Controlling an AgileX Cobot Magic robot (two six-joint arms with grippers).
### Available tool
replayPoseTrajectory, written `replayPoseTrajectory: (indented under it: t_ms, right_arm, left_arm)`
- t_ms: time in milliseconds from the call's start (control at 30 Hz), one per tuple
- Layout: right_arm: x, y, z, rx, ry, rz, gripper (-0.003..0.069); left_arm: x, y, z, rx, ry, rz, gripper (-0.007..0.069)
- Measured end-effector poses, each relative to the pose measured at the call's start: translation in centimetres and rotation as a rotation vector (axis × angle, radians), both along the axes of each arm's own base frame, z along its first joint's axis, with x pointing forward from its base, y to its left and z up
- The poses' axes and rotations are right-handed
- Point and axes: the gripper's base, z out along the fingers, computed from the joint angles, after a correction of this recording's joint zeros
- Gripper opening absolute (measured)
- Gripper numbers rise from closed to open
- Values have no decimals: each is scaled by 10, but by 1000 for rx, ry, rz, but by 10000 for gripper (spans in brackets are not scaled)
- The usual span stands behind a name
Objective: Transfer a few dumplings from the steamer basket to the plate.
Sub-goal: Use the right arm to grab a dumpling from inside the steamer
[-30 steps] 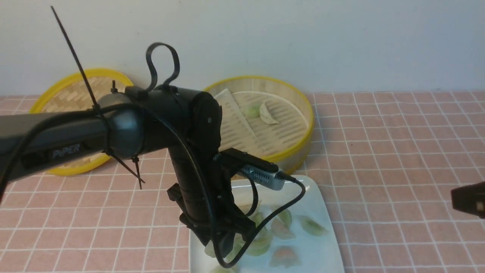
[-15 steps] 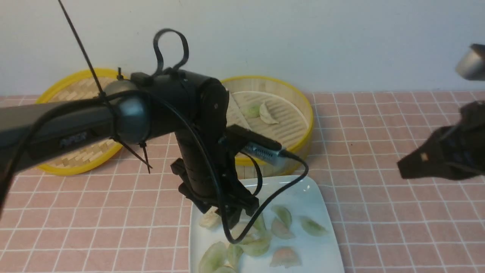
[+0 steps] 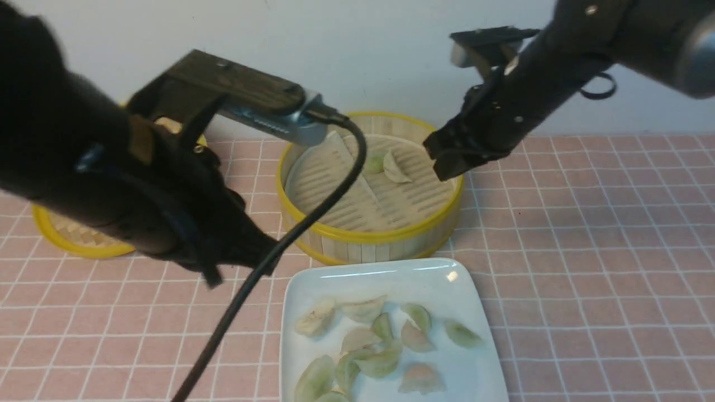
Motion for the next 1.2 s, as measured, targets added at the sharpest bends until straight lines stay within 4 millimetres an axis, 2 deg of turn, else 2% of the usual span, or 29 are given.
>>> replayPoseTrajectory:
  t_ms: [33,100,133,167,200,233,300,467,600,667,700,733,767,867,967,1067,1133,1167,1200]
  right_arm:
    - [10,5,-13,-14,8,5,152]
    - [28,13,-26,-25,-6,10,204]
    - [42,18,-44,-39,0,10,245]
    - [42,18,-44,-39,0,10,245]
    - [54,22,-53,-43,-11,1,292]
    - [57,22,-59,-48,-5,-1,297]
    - [72,27,-72,-52,-19,-16,366]
    - [87,34,-90,-27,-51,-26,413]
    - [92,39,-101,5,-69,-15,402]
    - [94,38,-104,-2,-75,-19,341]
    - [94,38,-104,-2,-75,-19,341]
    - [93,37,-104,-13,-68,-26,237]
    - [93,37,-105,-13,-60,-30,174]
    - [89,36,-99,-27,-35,-22,172]
    - [79,33,-80,-50,10,0,176]
    - [67,28,-37,-22,-25,-21,176]
    - [52,24,-11,0,-28,-24,176]
    - [51,23,-8,0,-27,-24,176]
    - [35,20,5,10,-8,-21,176]
  left_arm:
    - [-7,5,2,-11,-7,8,-6]
    - [-17,11,2,-28,-14,24,-6]
    - [-23,15,4,-38,-24,29,-6]
    - [-23,16,3,-35,-21,30,-6]
    - [-30,20,4,-39,-26,33,-6]
    - [-31,21,5,-40,-29,33,-6]
    - [-39,26,6,-28,-12,36,-6]
    - [-49,34,9,-9,5,40,-6]
    - [-52,37,9,17,11,43,-6]
    - [-51,38,8,26,10,45,-6]
    - [-51,38,8,26,10,45,-6]
    - [-51,39,8,36,11,46,-6]
    - [-52,39,8,42,12,47,-6]
    - [-51,40,8,50,7,49,-6]
    - [-50,42,8,67,-4,53,-6]
    - [-49,43,8,80,-14,57,-6]
    - [-49,43,8,81,-21,57,-6]
    - [-49,43,8,81,-22,57,-6]
    - [-48,43,9,78,-30,57,-6]
